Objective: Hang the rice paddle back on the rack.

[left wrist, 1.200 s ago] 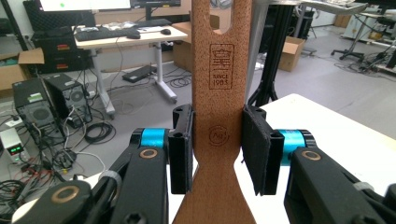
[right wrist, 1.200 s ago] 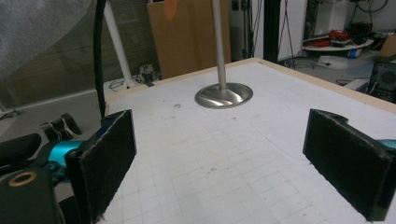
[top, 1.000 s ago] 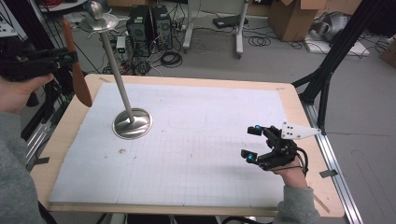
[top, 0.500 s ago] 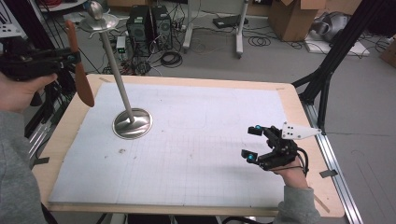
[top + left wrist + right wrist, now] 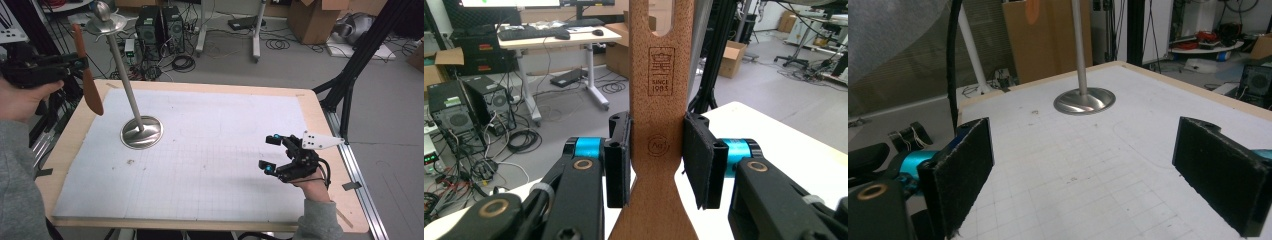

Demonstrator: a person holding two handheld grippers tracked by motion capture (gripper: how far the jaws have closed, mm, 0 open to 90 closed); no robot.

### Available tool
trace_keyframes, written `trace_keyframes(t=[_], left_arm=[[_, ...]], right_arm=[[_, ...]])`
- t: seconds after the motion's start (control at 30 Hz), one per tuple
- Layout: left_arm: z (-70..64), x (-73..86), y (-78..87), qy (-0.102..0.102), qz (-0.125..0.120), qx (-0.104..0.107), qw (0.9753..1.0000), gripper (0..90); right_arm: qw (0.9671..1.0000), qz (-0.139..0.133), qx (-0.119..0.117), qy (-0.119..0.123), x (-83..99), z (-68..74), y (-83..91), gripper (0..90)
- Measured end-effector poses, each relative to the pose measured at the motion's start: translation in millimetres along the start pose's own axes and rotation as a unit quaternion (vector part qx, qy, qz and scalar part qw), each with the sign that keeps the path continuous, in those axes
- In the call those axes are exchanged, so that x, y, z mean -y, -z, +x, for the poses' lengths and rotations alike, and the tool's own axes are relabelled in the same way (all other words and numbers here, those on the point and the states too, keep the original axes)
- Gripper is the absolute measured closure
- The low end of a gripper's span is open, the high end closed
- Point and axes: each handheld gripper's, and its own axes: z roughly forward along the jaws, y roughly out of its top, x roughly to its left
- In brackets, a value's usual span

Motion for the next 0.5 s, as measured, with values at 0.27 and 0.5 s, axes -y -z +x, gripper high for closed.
trace_keyframes(t=[0.27, 0.5], left_arm=[[-0.6, -0.6, -3.0, -0.001, 0.003, -0.001, 1.0000, 64.9], [-2.3, -0.9, -6.3, -0.001, 0.003, -0.001, 1.0000, 64.9]], right_arm=[[1.0000, 0.004, 0.000, -0.001, 0.2, 0.0, -0.2, 8.4], [1.0000, 0.001, 0.000, -0.001, 0.1, 0.0, 0.2, 8.4]])
